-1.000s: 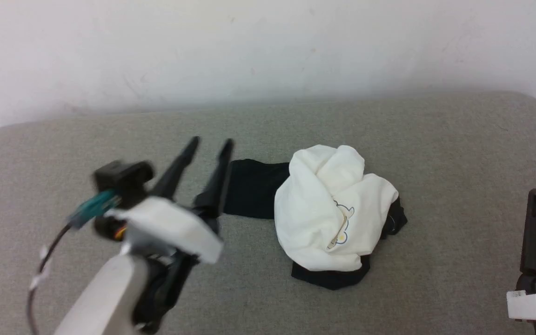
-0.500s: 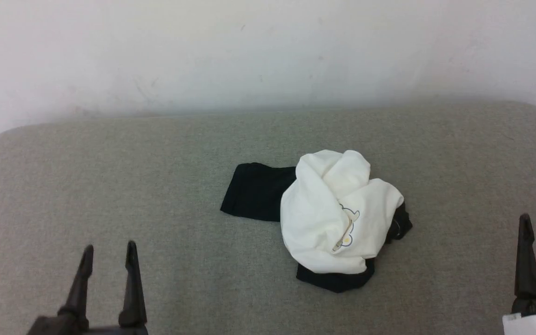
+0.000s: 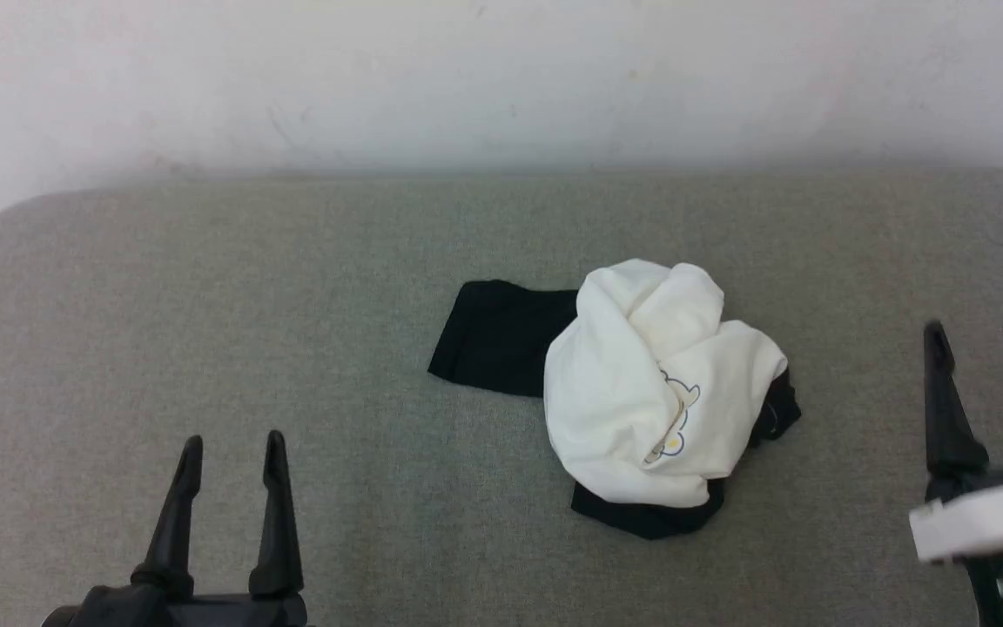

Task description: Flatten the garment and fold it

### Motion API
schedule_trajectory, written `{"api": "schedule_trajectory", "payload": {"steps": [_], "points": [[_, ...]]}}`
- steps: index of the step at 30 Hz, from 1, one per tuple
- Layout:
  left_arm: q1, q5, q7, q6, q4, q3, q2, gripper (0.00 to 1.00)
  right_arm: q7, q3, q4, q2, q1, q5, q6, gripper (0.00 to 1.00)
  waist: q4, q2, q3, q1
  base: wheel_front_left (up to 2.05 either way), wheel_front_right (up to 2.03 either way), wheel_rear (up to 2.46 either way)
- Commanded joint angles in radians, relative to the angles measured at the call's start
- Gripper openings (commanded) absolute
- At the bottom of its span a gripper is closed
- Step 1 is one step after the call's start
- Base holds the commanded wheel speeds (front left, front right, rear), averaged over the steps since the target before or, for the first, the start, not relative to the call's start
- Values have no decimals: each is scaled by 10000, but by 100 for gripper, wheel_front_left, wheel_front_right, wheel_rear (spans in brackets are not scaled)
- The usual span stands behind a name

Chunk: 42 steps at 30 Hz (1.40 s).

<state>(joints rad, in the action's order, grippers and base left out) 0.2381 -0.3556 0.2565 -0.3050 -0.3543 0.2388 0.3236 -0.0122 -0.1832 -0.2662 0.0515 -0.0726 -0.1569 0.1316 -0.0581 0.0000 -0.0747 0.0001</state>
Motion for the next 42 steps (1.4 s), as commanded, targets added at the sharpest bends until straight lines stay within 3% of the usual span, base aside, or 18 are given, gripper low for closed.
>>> {"api": "schedule_trajectory", "payload": {"steps": [1, 5, 11, 18, 25, 26, 28, 34, 42], "points": [[-179, 119, 52, 113, -1, -52, -81, 100, 427, 46, -8, -13, 334, 74, -9, 100, -62, 0, -387, -1, 0, 0, 0], [-435, 185, 52, 389, 150, -58, -337, 100, 2551, 375, 223, 194, 1234, 156, -9, 100, -157, 0, -939, -1, 0, 0, 0], [-930, 291, 52, 841, 414, -91, -770, 100, 5359, 1145, 1004, 1567, 2034, -164, -9, 100, -508, 0, -1720, -1, 0, 0, 0], [-1377, 451, 52, 1336, 804, -105, -1219, 100, 6545, 2122, 1875, 2775, 2497, -481, -9, 100, -1023, 0, -2348, -1, 0, 0, 0], [-1599, 612, 53, 1689, 1119, -202, -1601, 100, 6938, 2913, 2748, 3200, 2588, -862, -9, 100, -1383, 0, -2557, -1, 0, 0, 0], [-1600, 634, 53, 1725, 1155, -226, -1647, 100, 6908, 2961, 2852, 3221, 2602, -870, -9, 62, -1397, 0, -2545, -1, 0, 0, 0], [-1582, 669, 53, 1785, 1237, -282, -1732, 100, 6752, 2961, 3066, 3231, 2644, -826, -9, 0, -1389, 0, -2464, -1, 0, 0, 0], [-1351, 718, 53, 1937, 1481, -501, -1873, 100, 5856, 2893, 3181, 3279, 2961, -659, -9, 0, -1042, 0, -1734, -1, 0, 0, 0], [-713, 769, 53, 1979, 1572, -770, -1919, 100, 4875, 2388, 1726, 3837, 4412, -212, -9, 0, -299, 0, -311, -1, 0, 0, 0]]}}
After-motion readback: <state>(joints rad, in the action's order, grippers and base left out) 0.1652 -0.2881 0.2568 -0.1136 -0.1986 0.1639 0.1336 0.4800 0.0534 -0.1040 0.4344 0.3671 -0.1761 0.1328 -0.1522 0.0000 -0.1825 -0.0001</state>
